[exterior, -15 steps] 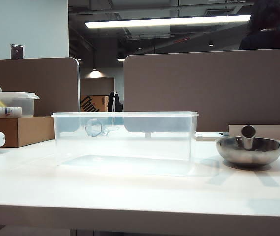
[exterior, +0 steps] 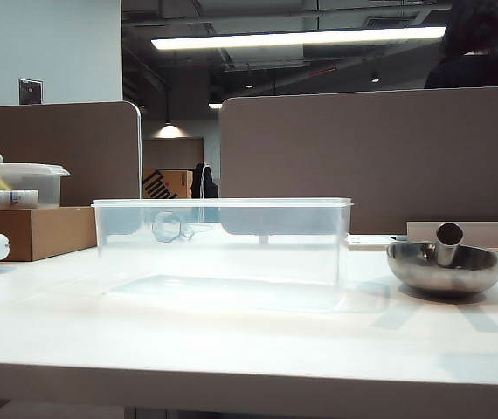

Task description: Pick up the metal ice scoop from the table and place it inside the transparent plastic box.

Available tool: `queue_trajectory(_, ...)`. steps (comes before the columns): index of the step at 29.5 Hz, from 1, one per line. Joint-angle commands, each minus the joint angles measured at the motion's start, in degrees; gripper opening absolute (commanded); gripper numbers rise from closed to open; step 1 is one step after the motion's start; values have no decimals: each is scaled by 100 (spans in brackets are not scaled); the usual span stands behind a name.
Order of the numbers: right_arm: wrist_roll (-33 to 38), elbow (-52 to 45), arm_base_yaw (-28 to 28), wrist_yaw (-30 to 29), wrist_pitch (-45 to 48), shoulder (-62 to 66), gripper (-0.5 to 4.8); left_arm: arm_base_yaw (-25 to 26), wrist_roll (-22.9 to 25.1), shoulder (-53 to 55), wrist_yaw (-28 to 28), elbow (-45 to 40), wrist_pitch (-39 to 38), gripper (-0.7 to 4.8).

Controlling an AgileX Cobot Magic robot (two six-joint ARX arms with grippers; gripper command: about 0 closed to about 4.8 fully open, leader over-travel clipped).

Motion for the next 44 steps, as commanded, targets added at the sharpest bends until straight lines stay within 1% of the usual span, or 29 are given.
queue_trajectory(1,103,-26,4,-24,2,2,-3,-168,2,7,-28,-4,57,21)
queue_trajectory(4,568,-26,4,-131,-116,2,-2,-730,2,7,-323,-4,57,21)
queue_trajectory(5,850,-26,7,-133,-175,2,-2,-1014,2,7,-404,-4,57,21)
queue_trajectory(8,1681,-26,4,-175,-352,2,-2,-1825,2,7,-404,-4,57,21)
queue_trajectory(10,2253,-20,2,-549,-380,2,-1,-2363,2,7,-393,-4,57,21)
queue_trajectory(13,2907,33,7,-1060,-424,2,-2,-2990,2,7,-378,-2,57,21)
queue_trajectory(15,3327,127,4,-1298,-632,2,-3,-3307,2,7,-385,-4,57,21)
queue_trajectory(18,3762,369,4,-1484,-1161,2,-5,-3644,2,7,-382,-4,57,21)
queue_trajectory(21,3897,774,4,-1578,-1805,2,-5,-3825,2,7,-374,-4,55,21)
queue_trajectory(27,3875,1788,4,-1779,-2959,179,-5,-3838,2,59,-382,-4,61,21)
queue_trajectory(31,3884,2350,7,-2312,-3244,820,-5,-3838,2,339,-385,-4,59,21)
queue_trajectory(34,3895,2756,7,-2885,-3442,1537,-5,-3838,2,680,-387,-4,59,21)
queue_trajectory(35,3893,2916,7,-3165,-3512,1869,-4,-3838,2,789,-385,-4,57,21)
queue_trajectory(36,3891,3047,7,-3370,-3567,2138,8,-3838,2,911,-385,-4,57,21)
queue_trajectory(37,3886,3204,7,-3620,-3589,2496,51,-3838,2,1001,-385,-2,55,21)
queue_trajectory(38,3875,3320,7,-3832,-3585,2776,100,-3838,2,1073,-387,-2,52,21)
queue_trajectory(39,3869,3480,9,-4061,-3585,3117,179,-3838,2,1145,-387,-2,50,21)
queue_trajectory(40,3834,3600,9,-4221,-3585,3403,241,-3838,2,1187,-385,-2,39,21)
queue_trajectory(41,3759,3718,11,-4380,-3589,3687,285,-3838,2,1187,-385,-2,24,21)
queue_trajectory(42,3674,3856,11,-4555,-3609,4002,306,-3838,2,1187,-385,-2,24,21)
queue_trajectory(44,3517,4070,42,-4673,-3674,4452,308,-3838,2,1187,-385,-2,31,21)
